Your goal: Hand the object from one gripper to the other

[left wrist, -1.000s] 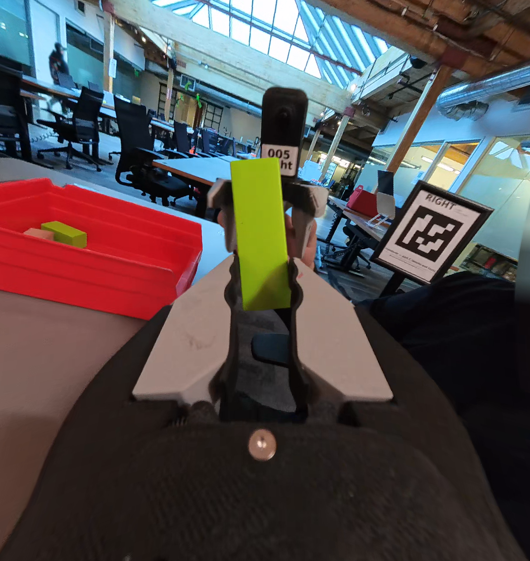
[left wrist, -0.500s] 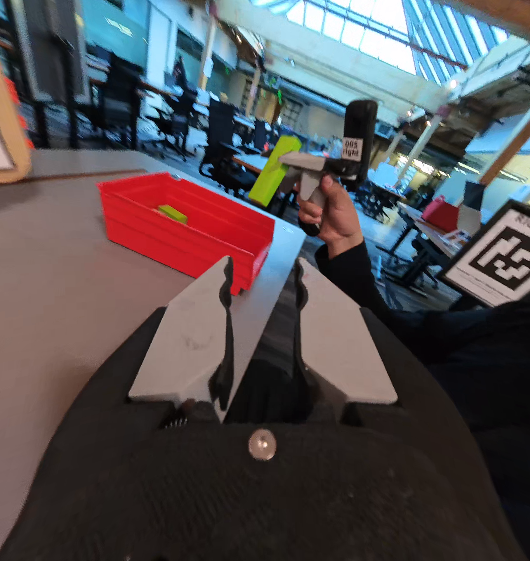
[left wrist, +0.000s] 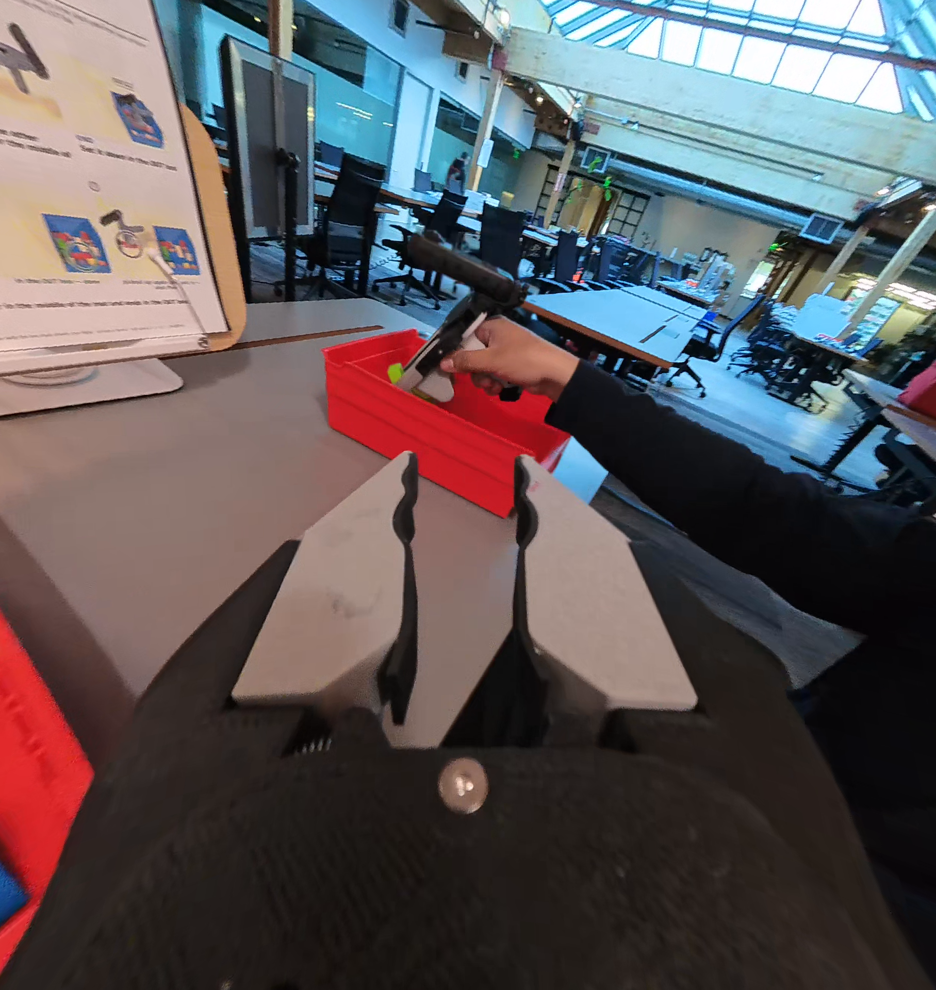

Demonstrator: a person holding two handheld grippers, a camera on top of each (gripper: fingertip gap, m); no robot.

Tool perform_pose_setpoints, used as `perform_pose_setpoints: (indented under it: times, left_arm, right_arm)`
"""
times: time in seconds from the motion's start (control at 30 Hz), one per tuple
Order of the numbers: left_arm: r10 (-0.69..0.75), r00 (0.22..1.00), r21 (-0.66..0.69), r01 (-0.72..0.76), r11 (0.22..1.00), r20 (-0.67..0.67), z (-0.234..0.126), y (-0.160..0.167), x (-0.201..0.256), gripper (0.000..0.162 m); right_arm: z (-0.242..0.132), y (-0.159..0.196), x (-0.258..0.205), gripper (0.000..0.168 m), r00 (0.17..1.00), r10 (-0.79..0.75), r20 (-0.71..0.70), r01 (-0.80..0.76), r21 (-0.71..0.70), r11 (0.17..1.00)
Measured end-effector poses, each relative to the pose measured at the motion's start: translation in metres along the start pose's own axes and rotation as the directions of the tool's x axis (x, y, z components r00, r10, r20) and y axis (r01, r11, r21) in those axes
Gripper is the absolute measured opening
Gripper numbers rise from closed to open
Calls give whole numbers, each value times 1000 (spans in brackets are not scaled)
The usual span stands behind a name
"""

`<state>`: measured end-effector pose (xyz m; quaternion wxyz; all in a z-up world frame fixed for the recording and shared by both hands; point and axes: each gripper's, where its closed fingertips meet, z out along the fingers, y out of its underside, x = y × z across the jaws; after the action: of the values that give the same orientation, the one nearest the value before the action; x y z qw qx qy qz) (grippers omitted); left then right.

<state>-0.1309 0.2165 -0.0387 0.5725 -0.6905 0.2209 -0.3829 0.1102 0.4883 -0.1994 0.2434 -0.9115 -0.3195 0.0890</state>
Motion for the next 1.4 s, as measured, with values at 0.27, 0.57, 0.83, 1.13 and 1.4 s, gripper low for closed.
perform_pose_setpoints:
  times: [0.27,0.57,0.83,1.13,1.4]
  left_arm:
    - [91,933,-92,-63,994,349,-45,6,-71,36]
    - [59,871,-40,-45,998,488,-93,-3,-104,39]
    - [86,687,-76,-45,996,722,-158,0,-154,41]
    - [96,655,-274,175,946,750,-129,34,-245,44]
    - [306,488,-544,481,688,818,-136,95,-339,26]
  right_arm:
    - [46,3,1,33,998,56,6,-56,-107,993]
    - [52,14,4,37,998,58,13,-56,-117,992]
    - [-27,-13,-12,43,997,41,68,-53,194,980]
    - [-148,-2,-107,49,967,-191,170,67,553,830]
    - [-171,28,-161,59,929,-347,130,206,598,774]
